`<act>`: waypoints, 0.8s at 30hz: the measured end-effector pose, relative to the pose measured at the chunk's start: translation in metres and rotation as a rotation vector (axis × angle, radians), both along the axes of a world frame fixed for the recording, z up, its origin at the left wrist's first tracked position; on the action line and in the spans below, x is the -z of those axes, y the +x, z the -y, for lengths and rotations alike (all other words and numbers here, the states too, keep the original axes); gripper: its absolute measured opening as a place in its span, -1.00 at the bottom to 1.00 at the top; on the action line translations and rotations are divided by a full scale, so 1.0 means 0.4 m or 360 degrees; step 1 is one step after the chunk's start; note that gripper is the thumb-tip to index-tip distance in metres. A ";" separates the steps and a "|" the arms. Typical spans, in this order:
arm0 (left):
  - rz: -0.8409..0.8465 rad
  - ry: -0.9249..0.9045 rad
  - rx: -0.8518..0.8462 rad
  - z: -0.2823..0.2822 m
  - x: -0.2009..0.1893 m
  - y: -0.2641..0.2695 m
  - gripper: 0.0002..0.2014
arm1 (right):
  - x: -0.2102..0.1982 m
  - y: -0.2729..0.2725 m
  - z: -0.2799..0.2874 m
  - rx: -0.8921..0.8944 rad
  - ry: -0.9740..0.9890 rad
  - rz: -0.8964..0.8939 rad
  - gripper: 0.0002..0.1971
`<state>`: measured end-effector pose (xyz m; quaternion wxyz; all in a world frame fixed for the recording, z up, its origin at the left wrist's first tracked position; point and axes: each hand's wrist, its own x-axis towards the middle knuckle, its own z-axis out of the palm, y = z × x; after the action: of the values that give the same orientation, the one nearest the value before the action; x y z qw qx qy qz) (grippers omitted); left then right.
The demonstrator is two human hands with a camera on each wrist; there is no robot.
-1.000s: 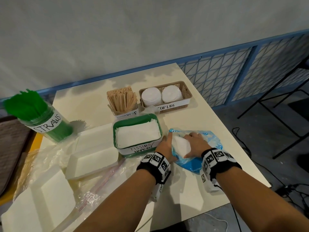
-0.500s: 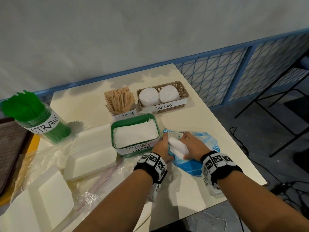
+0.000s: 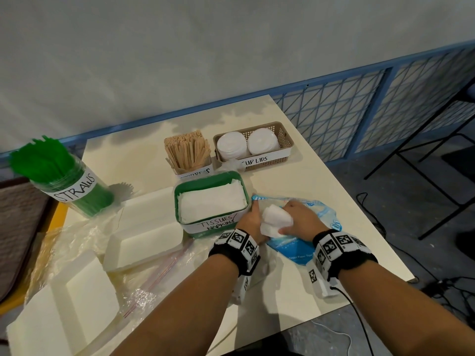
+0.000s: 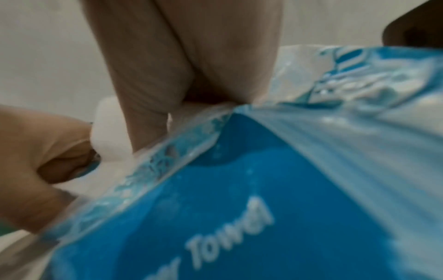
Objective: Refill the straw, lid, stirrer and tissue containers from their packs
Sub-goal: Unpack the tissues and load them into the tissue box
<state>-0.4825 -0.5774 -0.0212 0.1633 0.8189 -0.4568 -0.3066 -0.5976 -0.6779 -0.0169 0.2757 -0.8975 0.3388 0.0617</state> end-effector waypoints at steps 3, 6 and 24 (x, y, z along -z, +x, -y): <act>0.0017 0.0017 -0.0006 -0.001 -0.003 0.014 0.10 | -0.009 -0.021 0.010 0.0093 0.0115 0.0342 -0.42; 0.0016 0.0036 -0.0011 0.004 -0.005 0.016 0.10 | -0.010 -0.035 0.017 0.0243 0.0199 0.0605 -0.48; 0.0624 0.0346 0.0330 0.017 0.013 -0.015 -0.47 | -0.164 -0.010 0.066 0.0964 0.0900 0.1741 -0.62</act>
<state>-0.4885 -0.5842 -0.0266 -0.0497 0.8242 -0.5258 -0.2043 -0.6015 -0.7043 0.0486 0.6359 -0.5588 0.3576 -0.3942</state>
